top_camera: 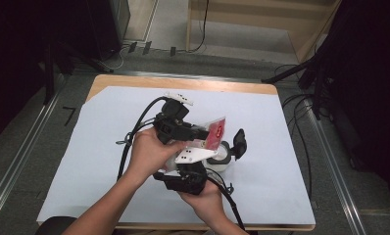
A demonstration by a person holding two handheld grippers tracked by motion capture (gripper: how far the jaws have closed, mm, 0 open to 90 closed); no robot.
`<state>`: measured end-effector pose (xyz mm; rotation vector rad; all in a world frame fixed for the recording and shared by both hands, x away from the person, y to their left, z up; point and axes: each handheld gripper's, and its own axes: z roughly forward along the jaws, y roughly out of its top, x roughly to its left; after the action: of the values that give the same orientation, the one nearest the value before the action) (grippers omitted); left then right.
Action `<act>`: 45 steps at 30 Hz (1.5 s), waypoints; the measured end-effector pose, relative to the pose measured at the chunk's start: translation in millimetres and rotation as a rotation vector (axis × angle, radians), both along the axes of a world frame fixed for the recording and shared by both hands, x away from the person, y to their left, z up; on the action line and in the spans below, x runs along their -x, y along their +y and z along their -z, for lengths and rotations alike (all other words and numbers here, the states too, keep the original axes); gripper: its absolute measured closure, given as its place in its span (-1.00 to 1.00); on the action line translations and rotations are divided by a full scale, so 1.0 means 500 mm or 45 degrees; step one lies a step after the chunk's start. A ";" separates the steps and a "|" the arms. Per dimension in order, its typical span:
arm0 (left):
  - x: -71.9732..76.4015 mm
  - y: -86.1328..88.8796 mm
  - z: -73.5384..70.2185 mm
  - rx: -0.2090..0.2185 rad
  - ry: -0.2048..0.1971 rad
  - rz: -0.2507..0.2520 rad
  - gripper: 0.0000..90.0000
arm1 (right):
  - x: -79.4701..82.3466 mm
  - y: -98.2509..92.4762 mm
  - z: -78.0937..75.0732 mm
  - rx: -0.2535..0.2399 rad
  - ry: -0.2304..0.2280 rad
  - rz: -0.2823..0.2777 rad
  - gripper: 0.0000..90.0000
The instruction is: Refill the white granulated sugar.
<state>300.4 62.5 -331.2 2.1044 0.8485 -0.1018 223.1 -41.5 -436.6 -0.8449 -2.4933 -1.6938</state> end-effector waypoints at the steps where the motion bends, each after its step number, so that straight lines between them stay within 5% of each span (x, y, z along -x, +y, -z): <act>1: 0.000 0.000 0.000 -0.001 -0.001 -0.001 0.70 | 0.000 0.000 0.000 0.000 0.000 0.000 0.41; 45: -0.002 -0.002 0.000 -0.025 0.011 -0.008 0.84 | -0.001 0.002 0.000 0.007 0.007 0.003 0.41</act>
<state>301.4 61.4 -331.2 2.1209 0.8649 -0.0995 223.5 -40.7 -436.5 -0.8524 -2.4957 -1.6842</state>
